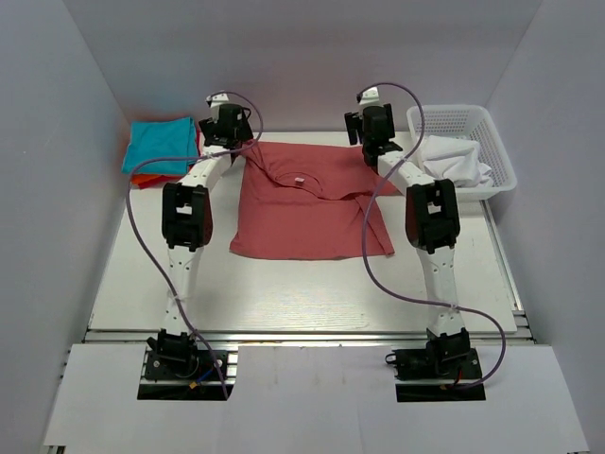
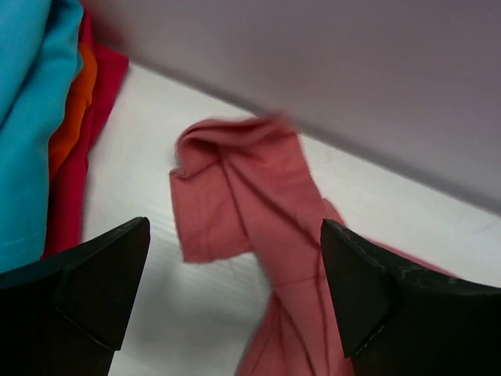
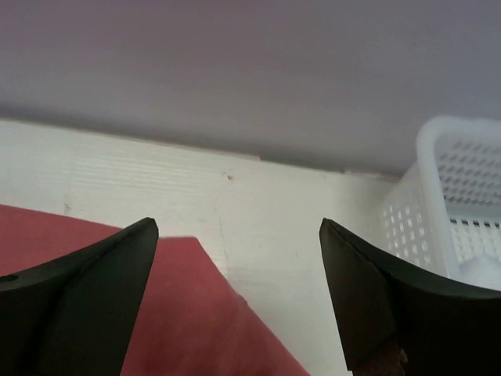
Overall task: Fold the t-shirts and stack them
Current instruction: Flatten out the tshirt
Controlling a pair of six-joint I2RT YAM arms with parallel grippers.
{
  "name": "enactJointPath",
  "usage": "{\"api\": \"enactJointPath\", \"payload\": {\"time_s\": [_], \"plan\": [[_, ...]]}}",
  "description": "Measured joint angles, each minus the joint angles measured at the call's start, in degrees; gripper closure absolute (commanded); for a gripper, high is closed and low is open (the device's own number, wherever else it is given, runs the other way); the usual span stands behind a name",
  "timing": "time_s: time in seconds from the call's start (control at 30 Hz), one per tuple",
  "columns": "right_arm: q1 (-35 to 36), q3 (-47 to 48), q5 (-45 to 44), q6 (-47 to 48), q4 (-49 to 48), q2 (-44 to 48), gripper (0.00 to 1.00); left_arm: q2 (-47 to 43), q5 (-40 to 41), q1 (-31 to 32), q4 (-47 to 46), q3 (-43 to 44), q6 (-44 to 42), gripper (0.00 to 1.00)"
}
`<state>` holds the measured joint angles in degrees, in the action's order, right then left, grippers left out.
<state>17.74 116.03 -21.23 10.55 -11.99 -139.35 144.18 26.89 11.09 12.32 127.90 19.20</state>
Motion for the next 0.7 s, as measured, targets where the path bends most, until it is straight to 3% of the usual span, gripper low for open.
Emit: {"api": "enactJointPath", "payload": {"time_s": [0.13, 0.37, 0.57, 0.7], "plan": [[-0.5, -4.6, 0.4, -0.2, 2.9, 3.7, 0.1, -4.3, -3.5, -1.1, -0.6, -7.9, 0.0, 0.0], [0.6, -21.6, 5.5, -5.2, 9.2, 21.8, 0.1, -18.5, -8.3, 0.1, 1.9, -21.2, -1.4, 0.0], [1.8, -33.5, 11.4, -13.6, 12.5, 35.1, 0.1, -35.0, -20.0, 1.7, 2.0, -36.3, -0.5, 0.0], [2.8, -41.9, 15.0, -17.2, 15.2, 38.9, 0.1, -43.0, -28.3, 3.2, -0.5, -49.2, 0.7, 0.0]]}}
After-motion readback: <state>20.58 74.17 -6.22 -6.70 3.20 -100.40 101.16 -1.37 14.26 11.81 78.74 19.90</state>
